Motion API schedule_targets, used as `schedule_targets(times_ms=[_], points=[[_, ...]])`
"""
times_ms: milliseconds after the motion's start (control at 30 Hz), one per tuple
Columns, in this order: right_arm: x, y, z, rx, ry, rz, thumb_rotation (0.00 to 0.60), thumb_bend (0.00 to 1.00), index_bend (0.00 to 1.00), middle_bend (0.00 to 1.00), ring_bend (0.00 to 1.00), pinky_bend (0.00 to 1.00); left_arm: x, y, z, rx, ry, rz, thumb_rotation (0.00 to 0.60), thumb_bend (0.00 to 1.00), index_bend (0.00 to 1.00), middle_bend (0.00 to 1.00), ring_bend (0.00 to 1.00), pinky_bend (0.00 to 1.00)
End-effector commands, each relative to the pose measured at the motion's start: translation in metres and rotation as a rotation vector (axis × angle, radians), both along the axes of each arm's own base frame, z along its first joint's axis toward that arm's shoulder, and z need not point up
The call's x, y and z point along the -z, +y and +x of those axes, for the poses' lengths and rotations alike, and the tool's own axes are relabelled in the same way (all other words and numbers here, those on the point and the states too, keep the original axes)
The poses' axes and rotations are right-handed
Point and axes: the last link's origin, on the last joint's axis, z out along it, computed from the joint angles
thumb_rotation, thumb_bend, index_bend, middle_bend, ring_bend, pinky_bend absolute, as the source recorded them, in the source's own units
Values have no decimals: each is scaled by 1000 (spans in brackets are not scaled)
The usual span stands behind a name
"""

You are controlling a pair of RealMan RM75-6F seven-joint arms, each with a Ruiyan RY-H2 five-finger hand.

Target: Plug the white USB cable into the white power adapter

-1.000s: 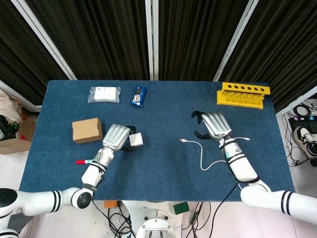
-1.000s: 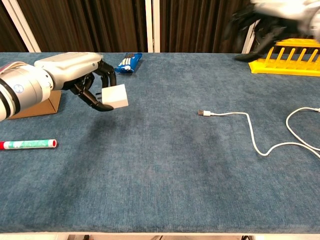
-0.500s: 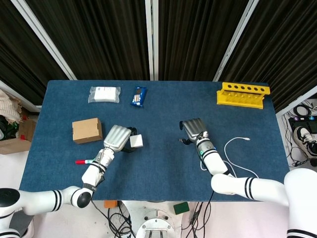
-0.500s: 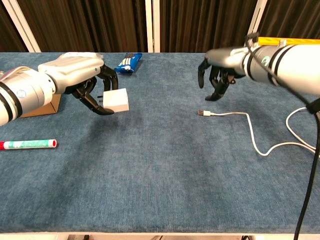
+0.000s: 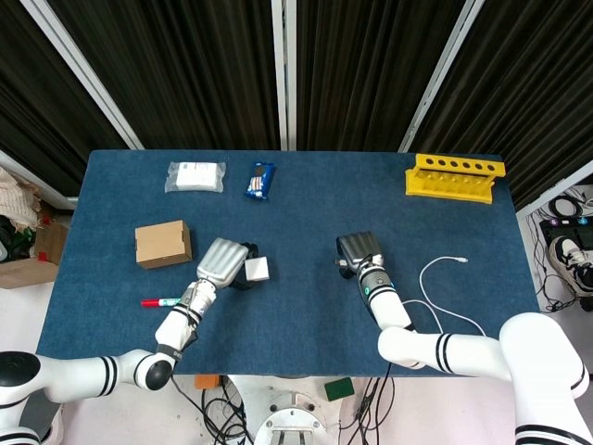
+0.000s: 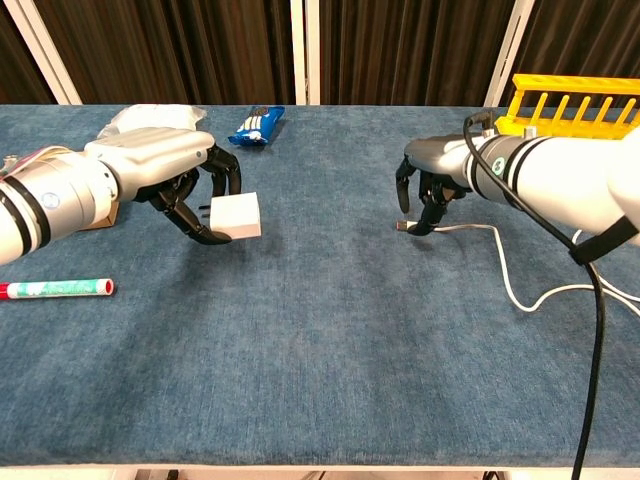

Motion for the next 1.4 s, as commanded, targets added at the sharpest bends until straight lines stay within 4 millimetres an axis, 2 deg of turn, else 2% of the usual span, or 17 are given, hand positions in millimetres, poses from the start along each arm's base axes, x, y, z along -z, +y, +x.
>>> schedule_targets(times_ms=[33,900,1400], points=[[2,1,-2,11,-2,-1,600,330,518,832,879,1000,0,0,0,-2,0,-3,508,183,613,593,735,999],[11,-1,-9,9,26,-30,600,339,577,834,879,1000,4,2,-1,-14,-3,-22,507,181,613,591,735,999],[13,-3,-4,-6,24,-36,600,368,608,836,880,1000,4,2,-3,-19,-1,-26,505,180,613,588,735,999]])
